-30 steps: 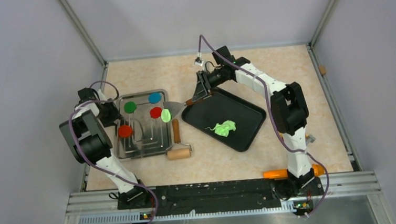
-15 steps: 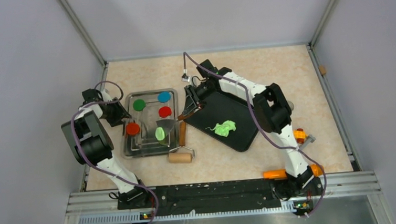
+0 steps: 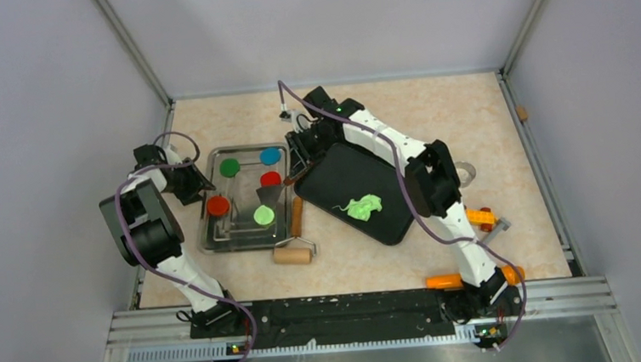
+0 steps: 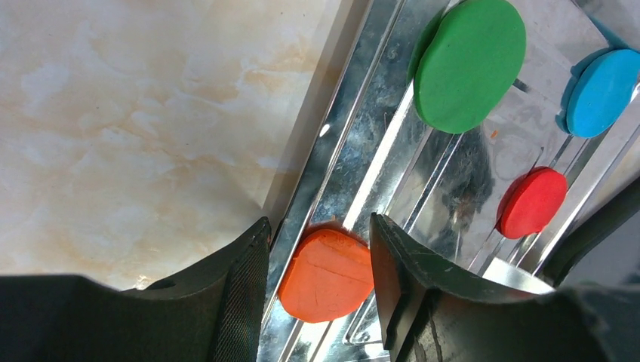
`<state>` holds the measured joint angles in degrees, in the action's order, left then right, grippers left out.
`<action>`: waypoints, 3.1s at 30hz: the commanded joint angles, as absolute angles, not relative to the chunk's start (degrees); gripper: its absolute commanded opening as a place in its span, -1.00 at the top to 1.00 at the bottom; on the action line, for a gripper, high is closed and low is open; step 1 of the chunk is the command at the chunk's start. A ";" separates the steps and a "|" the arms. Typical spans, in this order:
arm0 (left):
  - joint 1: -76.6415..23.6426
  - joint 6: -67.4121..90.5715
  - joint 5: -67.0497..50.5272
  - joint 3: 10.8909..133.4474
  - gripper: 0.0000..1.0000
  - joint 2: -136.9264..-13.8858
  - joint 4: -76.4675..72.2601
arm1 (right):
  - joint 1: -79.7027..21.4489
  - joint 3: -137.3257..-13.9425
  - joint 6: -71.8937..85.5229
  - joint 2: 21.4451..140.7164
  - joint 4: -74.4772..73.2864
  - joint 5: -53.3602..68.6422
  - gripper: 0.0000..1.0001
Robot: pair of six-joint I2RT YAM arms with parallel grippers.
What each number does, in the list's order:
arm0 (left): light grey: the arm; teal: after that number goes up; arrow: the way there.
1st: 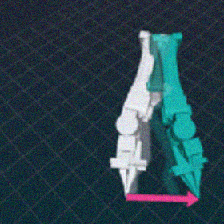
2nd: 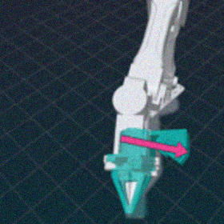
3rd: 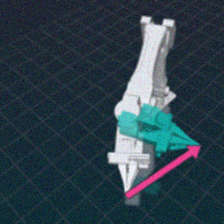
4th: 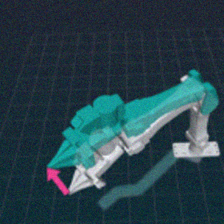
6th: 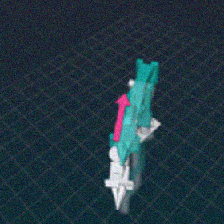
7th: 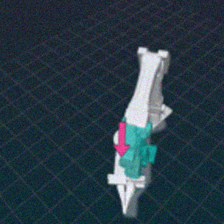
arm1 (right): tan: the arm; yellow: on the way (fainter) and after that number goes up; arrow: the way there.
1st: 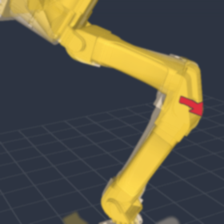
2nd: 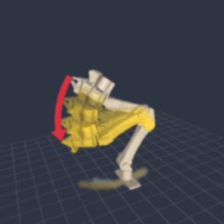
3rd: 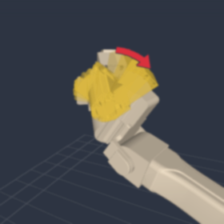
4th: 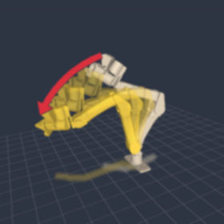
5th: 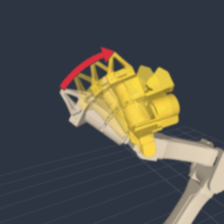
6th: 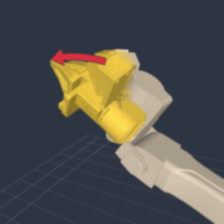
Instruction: Roll out the dumpling wrappers from the dough
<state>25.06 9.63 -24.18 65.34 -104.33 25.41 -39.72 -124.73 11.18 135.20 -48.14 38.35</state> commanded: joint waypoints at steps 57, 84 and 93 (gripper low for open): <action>7.66 -18.81 -29.60 73.63 -0.17 -84.03 49.63 | 12.48 -76.97 28.64 107.27 -17.91 43.90 0.97; 7.45 -6.40 -26.08 85.63 -0.26 -88.92 45.93 | 13.54 -82.62 9.53 86.19 -38.67 8.52 -0.87; 7.47 -0.18 -18.76 100.64 -0.98 -90.84 45.88 | 13.54 -94.06 10.84 83.74 -38.53 4.71 -0.90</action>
